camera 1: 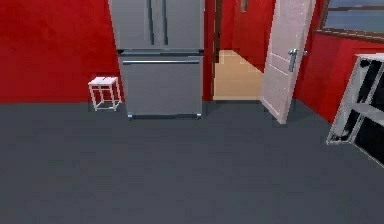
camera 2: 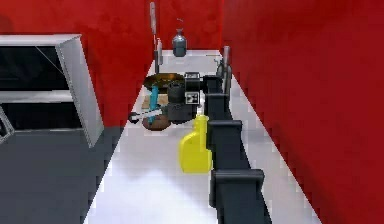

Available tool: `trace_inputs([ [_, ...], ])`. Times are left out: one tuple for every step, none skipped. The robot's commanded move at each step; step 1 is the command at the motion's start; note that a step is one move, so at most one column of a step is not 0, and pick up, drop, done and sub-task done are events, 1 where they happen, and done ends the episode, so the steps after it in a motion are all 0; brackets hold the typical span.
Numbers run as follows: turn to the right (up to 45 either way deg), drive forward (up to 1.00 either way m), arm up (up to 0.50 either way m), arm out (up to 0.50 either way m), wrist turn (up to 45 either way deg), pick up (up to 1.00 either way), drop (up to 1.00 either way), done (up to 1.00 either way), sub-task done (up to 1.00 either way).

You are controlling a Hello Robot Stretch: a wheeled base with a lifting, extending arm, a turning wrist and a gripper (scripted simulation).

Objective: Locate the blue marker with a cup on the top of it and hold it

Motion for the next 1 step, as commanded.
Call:
trace_inputs([
  [0.0,0.0,0.0,0.0,0.0,0.0,0.0,1.0,0.0],
])
